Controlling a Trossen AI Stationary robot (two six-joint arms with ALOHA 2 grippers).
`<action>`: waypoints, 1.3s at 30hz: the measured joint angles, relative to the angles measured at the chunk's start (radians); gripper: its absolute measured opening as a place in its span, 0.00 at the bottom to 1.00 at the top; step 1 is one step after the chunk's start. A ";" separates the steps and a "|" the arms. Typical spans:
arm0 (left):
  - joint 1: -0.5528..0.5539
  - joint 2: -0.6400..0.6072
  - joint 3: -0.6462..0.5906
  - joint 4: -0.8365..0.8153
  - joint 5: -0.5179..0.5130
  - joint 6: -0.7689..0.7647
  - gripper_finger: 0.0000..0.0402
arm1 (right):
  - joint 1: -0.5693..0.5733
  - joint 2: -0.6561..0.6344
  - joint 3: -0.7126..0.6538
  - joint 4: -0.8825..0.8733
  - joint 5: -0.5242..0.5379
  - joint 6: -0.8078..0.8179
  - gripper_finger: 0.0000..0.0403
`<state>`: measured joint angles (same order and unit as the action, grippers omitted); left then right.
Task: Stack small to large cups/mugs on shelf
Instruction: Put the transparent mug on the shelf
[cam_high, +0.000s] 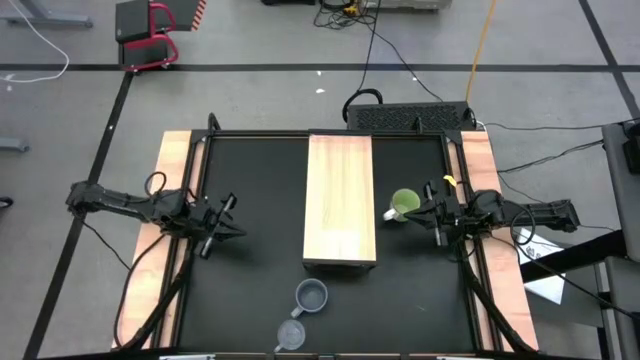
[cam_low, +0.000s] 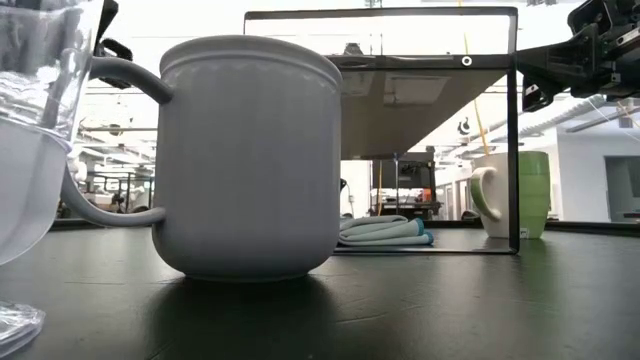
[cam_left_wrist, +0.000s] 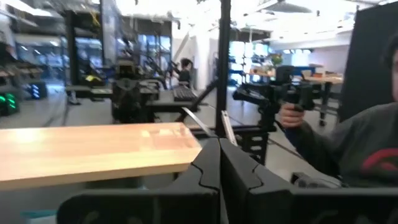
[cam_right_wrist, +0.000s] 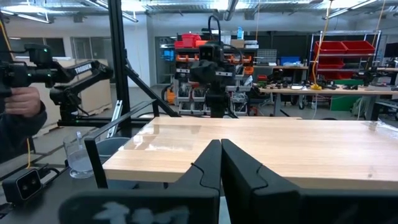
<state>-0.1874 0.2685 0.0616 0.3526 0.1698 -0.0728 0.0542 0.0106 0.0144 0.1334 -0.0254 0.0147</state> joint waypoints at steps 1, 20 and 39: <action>-0.015 0.024 0.012 0.000 -0.011 -0.010 0.00 | 0.000 0.000 0.000 0.002 0.000 0.000 0.00; -0.313 0.662 0.439 -0.164 -0.275 0.042 0.00 | 0.000 0.000 0.000 -0.005 0.000 -0.001 0.00; -0.381 1.012 0.755 -0.412 -0.361 -0.011 0.00 | 0.000 0.000 0.000 -0.045 0.002 -0.034 0.00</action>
<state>-0.5687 1.2801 0.8167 -0.0595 -0.1910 -0.0836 0.0544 0.0109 0.0147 0.0887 -0.0235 -0.0196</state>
